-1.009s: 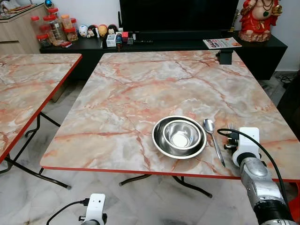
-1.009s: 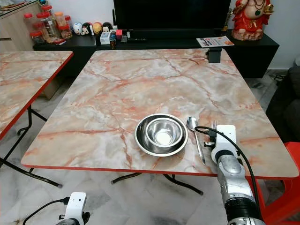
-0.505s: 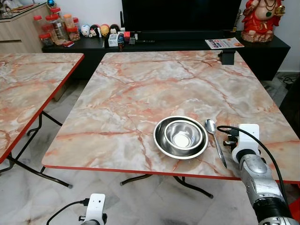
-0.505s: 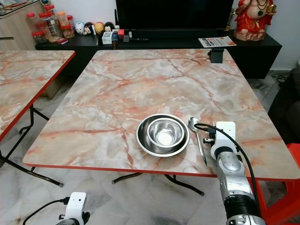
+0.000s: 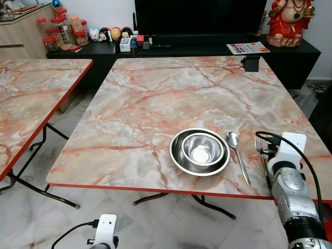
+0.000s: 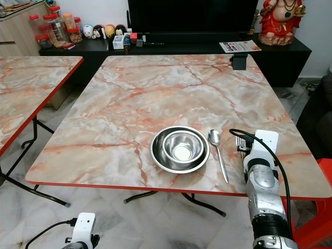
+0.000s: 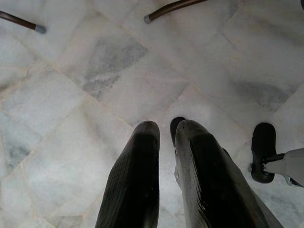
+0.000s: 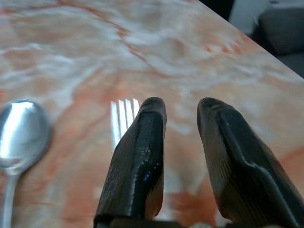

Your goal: Setting the table

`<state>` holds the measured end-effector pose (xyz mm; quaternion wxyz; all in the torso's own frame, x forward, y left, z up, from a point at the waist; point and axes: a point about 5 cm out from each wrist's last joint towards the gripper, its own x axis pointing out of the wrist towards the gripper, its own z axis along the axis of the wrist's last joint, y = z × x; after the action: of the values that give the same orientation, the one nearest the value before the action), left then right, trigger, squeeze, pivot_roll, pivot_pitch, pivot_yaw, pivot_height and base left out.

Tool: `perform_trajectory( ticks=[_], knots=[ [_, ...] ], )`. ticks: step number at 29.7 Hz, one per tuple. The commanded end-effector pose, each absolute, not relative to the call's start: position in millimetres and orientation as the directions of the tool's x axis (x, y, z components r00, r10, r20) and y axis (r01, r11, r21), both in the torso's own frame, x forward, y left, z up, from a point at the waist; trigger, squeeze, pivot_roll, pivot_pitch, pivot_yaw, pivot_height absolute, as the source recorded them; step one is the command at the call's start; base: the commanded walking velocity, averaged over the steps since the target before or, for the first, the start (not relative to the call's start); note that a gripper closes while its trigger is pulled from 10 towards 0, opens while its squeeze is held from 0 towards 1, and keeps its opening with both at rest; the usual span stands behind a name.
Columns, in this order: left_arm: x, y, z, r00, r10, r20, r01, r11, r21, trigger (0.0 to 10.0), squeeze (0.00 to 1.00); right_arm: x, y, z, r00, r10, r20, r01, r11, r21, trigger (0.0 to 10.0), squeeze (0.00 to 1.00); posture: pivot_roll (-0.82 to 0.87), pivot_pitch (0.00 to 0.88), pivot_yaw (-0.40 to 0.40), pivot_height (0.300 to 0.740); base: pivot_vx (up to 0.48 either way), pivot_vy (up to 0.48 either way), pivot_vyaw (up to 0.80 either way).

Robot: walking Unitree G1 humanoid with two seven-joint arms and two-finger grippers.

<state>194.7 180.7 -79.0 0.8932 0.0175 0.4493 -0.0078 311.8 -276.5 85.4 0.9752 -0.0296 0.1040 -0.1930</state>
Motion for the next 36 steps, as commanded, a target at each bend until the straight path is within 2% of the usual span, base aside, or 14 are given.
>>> perform_trajectory(
  ticks=[1,7,36],
  knots=[
    [194.6,182.7,-78.9,0.592,0.002,-0.806,0.027,0.999,0.022,10.0,0.00,311.1,-282.6,85.5,0.888,-0.414,-0.199,0.402,0.910,-0.100,10.0,0.00,-0.10,0.000,0.059,0.740,0.000,0.000,0.00],
    [193.7,182.7,-79.4,0.589,0.001,-0.808,0.028,0.999,0.022,10.0,0.00,308.1,-285.4,79.9,0.870,-0.434,-0.234,0.418,0.901,-0.118,10.0,0.00,-0.10,0.000,0.058,0.740,0.000,0.000,0.00],
    [192.1,181.0,-80.6,0.580,-0.008,-0.815,0.033,0.999,0.013,10.0,0.00,311.2,-274.0,71.1,0.881,-0.376,-0.285,0.355,0.926,-0.127,10.0,0.00,-0.10,0.000,0.056,0.740,0.000,0.000,0.00]
  ],
)
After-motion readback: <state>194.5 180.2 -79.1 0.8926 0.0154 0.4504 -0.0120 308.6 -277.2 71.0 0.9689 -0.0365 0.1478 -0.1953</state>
